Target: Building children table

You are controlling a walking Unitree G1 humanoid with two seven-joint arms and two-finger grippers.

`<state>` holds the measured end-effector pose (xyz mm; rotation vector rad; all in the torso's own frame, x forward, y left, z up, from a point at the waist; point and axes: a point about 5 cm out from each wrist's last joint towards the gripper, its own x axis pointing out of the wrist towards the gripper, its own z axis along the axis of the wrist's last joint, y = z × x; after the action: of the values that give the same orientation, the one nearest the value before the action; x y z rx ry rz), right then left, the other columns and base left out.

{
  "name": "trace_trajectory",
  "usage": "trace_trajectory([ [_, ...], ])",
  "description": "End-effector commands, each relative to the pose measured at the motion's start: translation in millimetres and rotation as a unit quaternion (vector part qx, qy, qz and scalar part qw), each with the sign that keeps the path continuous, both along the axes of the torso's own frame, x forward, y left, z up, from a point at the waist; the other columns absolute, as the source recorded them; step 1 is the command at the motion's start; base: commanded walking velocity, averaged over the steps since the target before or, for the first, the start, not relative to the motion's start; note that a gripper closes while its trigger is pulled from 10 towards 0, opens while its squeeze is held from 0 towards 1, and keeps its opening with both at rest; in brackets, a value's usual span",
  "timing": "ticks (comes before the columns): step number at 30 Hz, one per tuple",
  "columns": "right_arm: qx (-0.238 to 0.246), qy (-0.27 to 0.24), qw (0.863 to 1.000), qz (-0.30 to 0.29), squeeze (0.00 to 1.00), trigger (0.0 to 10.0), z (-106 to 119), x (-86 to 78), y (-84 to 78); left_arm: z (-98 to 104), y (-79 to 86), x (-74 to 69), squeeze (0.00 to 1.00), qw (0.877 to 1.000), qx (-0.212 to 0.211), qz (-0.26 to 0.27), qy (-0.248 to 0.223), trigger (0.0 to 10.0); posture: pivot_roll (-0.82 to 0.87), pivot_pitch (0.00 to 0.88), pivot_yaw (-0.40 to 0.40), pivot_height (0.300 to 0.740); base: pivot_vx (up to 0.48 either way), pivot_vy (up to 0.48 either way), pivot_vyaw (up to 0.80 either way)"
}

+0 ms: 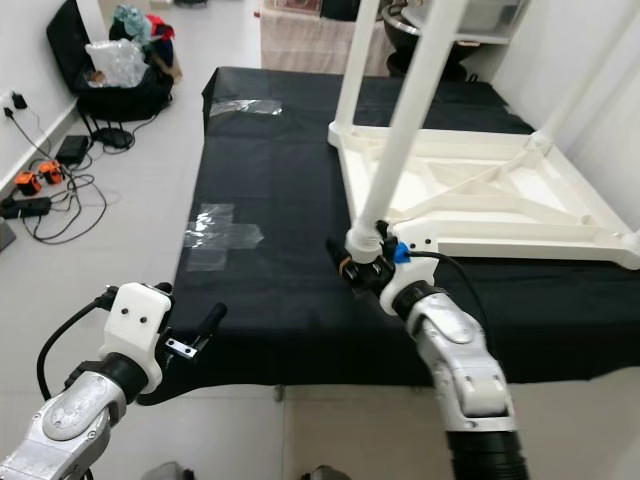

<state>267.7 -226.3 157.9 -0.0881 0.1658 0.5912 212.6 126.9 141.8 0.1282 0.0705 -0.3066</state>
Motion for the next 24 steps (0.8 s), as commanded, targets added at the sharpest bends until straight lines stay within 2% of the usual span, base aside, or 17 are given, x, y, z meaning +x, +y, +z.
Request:
trace_trajectory([
  [1,0.015,0.021,0.999,0.048,0.0,10.0,-3.5,-6.3,-0.4,-1.4,0.9,1.5,0.0,1.0,0.002,0.002,0.003,10.0,0.02,0.109,-0.032,0.74,0.247,0.0,0.0],
  [2,0.003,0.033,0.998,0.05,0.0,10.0,-4.4,-8.6,-9.7,-0.7,0.9,2.3,0.0,1.0,-0.005,0.003,0.002,10.0,0.02,0.11,-0.031,0.74,0.0,0.0,0.0],
  [4,0.003,0.033,0.998,0.05,0.0,10.0,-4.4,-8.6,-9.7,-0.7,0.9,2.3,0.0,1.0,-0.005,0.003,0.002,10.0,0.02,0.11,-0.031,0.74,0.0,0.0,0.0],
  [5,-0.015,0.014,1.0,0.012,0.0,10.0,-0.6,-2.6,-20.7,0.5,0.6,3.2,0.0,1.0,-0.005,0.004,-0.001,10.0,0.02,0.111,-0.031,0.74,0.0,0.0,0.0],
  [6,-0.015,0.014,1.0,0.012,0.0,10.0,-0.6,-2.6,-20.7,0.5,0.6,3.2,0.0,1.0,-0.005,0.004,-0.001,10.0,0.02,0.111,-0.031,0.74,0.0,0.0,0.0],
  [7,-0.005,-0.006,0.999,-0.045,0.0,10.0,5.7,8.5,-31.2,1.4,0.1,4.4,0.0,1.0,-0.005,0.005,-0.004,10.0,0.02,0.11,-0.03,0.74,0.0,0.0,0.0],
  [8,-0.005,-0.006,0.999,-0.045,0.0,10.0,5.7,8.5,-31.2,1.4,0.1,4.4,0.0,1.0,-0.005,0.005,-0.004,10.0,0.02,0.11,-0.03,0.74,0.0,0.0,0.0],
  [9,0.028,-0.037,0.994,-0.101,0.0,10.0,15.0,21.7,-32.3,4.0,-0.2,5.8,0.0,1.0,-0.01,0.01,-0.01,10.0,0.03,0.107,-0.03,0.74,0.0,0.0,0.0],
  [10,0.028,-0.037,0.994,-0.101,0.0,10.0,15.0,21.7,-32.3,4.0,-0.2,5.8,0.0,1.0,-0.01,0.01,-0.01,10.0,0.03,0.107,-0.03,0.74,0.0,0.0,0.0],
  [11,0.053,-0.067,0.987,-0.137,0.0,10.0,22.8,31.9,-26.9,7.6,-0.7,6.8,0.0,1.0,-0.013,0.014,-0.018,10.0,0.03,0.102,-0.033,0.74,0.0,0.0,0.0],
  [12,0.053,-0.067,0.987,-0.137,0.0,10.0,22.8,31.9,-26.9,7.6,-0.7,6.8,0.0,1.0,-0.013,0.014,-0.018,10.0,0.03,0.102,-0.033,0.74,0.0,0.0,0.0],
  [13,0.076,-0.082,0.983,-0.149,0.0,10.0,26.8,38.1,-16.1,10.4,-1.1,7.1,0.0,0.999,-0.016,0.019,-0.023,10.0,0.04,0.088,-0.042,0.74,0.0,0.0,0.0],
  [14,0.084,-0.093,0.981,-0.146,0.0,10.0,28.8,41.1,-6.5,12.7,-1.4,6.9,0.0,0.999,-0.02,0.022,-0.028,10.0,0.04,0.087,-0.042,0.74,0.0,0.0,0.0],
  [15,0.084,-0.093,0.981,-0.146,0.0,10.0,28.8,41.1,-6.5,12.7,-1.4,6.9,0.0,0.999,-0.02,0.022,-0.028,10.0,0.04,0.087,-0.042,0.74,0.0,0.0,0.0],
  [17,0.099,-0.099,0.983,-0.121,0.0,10.0,28.6,43.0,10.9,14.8,-1.4,6.4,0.0,0.999,-0.021,0.027,-0.034,10.0,0.05,0.073,-0.044,0.74,0.0,0.0,0.0],
  [21,0.117,-0.098,0.983,-0.101,0.0,10.0,26.9,44.8,23.9,16.9,0.1,7.0,0.0,0.998,-0.018,0.035,-0.04,10.0,0.05,0.07,-0.046,0.74,0.0,0.0,0.0],
  [24,0.121,-0.106,0.979,-0.127,0.0,10.0,25.2,52.9,27.5,21.7,4.3,9.3,0.0,0.997,-0.012,0.046,-0.053,10.0,0.07,0.055,-0.055,0.74,0.0,0.0,0.0],
])
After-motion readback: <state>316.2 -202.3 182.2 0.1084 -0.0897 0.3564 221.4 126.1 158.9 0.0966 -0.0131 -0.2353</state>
